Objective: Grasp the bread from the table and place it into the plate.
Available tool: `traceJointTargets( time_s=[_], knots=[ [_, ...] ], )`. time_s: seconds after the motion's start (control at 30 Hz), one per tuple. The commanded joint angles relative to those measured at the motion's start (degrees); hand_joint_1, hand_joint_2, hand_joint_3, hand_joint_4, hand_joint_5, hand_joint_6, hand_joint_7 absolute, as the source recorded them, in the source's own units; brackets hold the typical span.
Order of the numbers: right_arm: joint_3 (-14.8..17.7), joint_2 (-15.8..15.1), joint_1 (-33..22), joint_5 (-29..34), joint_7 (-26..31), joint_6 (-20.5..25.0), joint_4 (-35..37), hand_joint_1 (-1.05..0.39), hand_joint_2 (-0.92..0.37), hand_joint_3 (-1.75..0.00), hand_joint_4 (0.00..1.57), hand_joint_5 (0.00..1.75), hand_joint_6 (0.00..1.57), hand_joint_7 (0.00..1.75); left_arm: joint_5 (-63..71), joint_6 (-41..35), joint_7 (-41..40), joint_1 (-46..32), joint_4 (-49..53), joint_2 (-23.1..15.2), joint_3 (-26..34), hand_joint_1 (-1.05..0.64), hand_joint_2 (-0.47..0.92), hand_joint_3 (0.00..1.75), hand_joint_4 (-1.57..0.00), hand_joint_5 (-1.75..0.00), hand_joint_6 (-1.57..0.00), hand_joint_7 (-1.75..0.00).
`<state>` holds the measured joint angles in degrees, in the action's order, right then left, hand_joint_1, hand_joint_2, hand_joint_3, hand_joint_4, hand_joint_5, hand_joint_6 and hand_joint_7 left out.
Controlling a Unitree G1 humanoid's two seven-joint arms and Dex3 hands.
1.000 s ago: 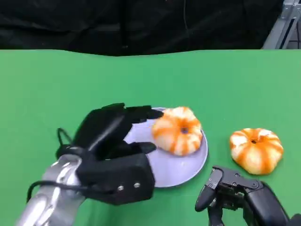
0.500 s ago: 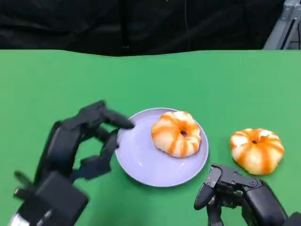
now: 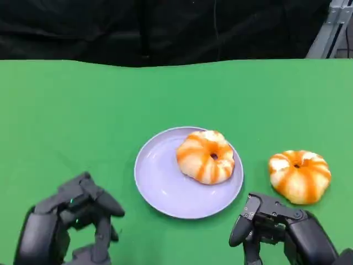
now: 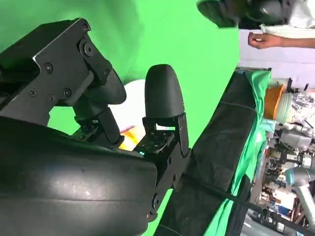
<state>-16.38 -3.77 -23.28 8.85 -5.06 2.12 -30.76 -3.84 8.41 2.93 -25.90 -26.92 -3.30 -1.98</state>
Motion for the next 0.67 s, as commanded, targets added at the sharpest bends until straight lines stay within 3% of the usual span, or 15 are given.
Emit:
traceJointTargets(
  time_s=[0.03, 0.27, 0.67],
  knots=[
    [1.09, -0.65, 0.08, -0.83, -0.08, -1.03, 0.23, 0.14, -0.34, -1.49, 0.83, 1.72, 0.72, 1.57, -1.94, 1.26, 1.18, -0.2, 2.2, 0.2, 0.79, -0.04, 0.41, 1.37, -0.83, -1.73, -0.8, -1.53],
    [1.69, -0.95, -0.2, -0.68, -0.22, -1.99, 0.44, 0.13, -0.31, -1.51, 0.84, 1.71, 0.74, 1.56, -1.86, 2.33, 1.97, -1.04, 3.27, 0.54, -0.06, -0.03, 0.35, 1.45, -0.83, -1.73, -0.8, -1.51],
    [2.1, -1.12, -0.63, -1.54, -1.13, -1.52, -0.46, 0.15, -0.33, -1.52, 0.83, 1.72, 0.72, 1.56, -1.98, 2.04, 2.19, -0.83, 3.2, 0.81, -0.05, -0.04, 0.35, 1.44, -0.83, -1.72, -0.8, -1.5]
  ],
)
